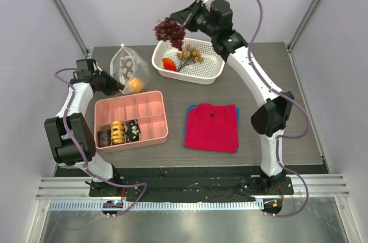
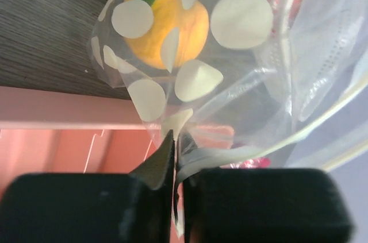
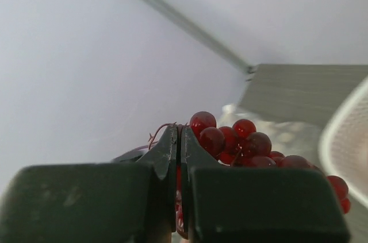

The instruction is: Open the zip-top bag and remove the fake food

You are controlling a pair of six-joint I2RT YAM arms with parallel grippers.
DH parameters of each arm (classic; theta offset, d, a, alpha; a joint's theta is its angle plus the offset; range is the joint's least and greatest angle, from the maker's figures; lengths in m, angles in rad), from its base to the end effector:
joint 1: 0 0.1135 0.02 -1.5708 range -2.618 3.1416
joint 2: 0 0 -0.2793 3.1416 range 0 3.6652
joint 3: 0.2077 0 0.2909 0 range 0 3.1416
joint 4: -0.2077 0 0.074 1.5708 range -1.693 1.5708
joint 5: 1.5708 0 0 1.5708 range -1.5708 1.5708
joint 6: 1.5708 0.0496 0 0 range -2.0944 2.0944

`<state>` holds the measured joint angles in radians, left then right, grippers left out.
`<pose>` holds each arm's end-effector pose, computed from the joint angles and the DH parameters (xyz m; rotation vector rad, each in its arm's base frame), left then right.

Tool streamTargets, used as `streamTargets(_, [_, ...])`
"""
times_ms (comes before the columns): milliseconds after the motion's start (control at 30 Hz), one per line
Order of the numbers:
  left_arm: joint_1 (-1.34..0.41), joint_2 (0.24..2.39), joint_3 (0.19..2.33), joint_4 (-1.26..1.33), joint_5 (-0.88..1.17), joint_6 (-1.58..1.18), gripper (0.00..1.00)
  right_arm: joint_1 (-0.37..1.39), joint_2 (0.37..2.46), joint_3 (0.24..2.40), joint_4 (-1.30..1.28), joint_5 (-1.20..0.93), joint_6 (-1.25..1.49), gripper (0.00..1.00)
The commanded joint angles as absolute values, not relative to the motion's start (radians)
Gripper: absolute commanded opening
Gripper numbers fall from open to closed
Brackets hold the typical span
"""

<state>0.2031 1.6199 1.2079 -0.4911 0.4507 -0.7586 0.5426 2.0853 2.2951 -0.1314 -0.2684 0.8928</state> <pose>0.3883 0.0579 0.2403 -0.9833 2.3161 -0.7915 0.4598 0.2926 0.4841 0.0497 1.6518 1.3295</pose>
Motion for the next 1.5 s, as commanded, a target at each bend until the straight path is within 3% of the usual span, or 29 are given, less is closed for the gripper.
streamTargets(0, [0.202,1.542,1.218,-0.489,0.473,-0.746,0.14,0.465,2.040,2.159,-0.192,-0.164,0.675,0.01])
streamTargets(167, [0.202,1.534,1.250,-0.499,0.469,-0.660,0.46,0.402,2.083,2.122,-0.244,-0.124,0.562,0.01])
streamTargets(433, [0.204,1.644,1.403,-0.580,0.485,-0.552,0.64,0.325,2.161,2.114,-0.287,-0.089,0.436,0.01])
streamTargets(500, [0.202,1.664,1.458,-0.592,0.477,-0.542,0.64,0.321,2.177,2.115,-0.294,-0.084,0.414,0.01])
streamTargets(767, [0.204,1.833,1.621,-0.672,0.437,-0.500,0.56,0.316,2.203,2.129,-0.354,0.027,0.325,0.01])
streamTargets(800, [0.203,1.842,1.624,-0.667,0.427,-0.497,0.55,0.314,2.207,2.135,-0.363,0.056,0.319,0.05])
streamTargets(933, [0.210,1.882,1.690,-0.676,0.388,-0.471,0.48,0.313,2.215,2.167,-0.432,0.083,0.279,0.39])
streamTargets(1167, [0.242,1.956,1.833,-0.706,0.371,-0.431,0.45,0.318,2.184,2.177,-0.471,0.081,0.258,0.75])
streamTargets(1200, [0.244,1.974,1.845,-0.707,0.382,-0.431,0.42,0.322,2.181,2.187,-0.479,0.084,0.252,0.80])
streamTargets(1300, [0.250,1.985,1.873,-0.718,0.403,-0.425,0.20,0.339,2.165,2.220,-0.508,0.103,0.244,0.93])
streamTargets(1333, [0.249,1.980,1.873,-0.713,0.410,-0.428,0.07,0.359,2.157,2.223,-0.508,0.101,0.253,0.96])
streamTargets(1367, [0.250,1.973,1.865,-0.704,0.420,-0.434,0.00,0.371,2.142,2.230,-0.508,0.094,0.268,0.97])
streamTargets(1467, [0.247,1.921,1.818,-0.657,0.468,-0.469,0.00,0.443,2.135,2.270,-0.509,0.049,0.322,0.99])
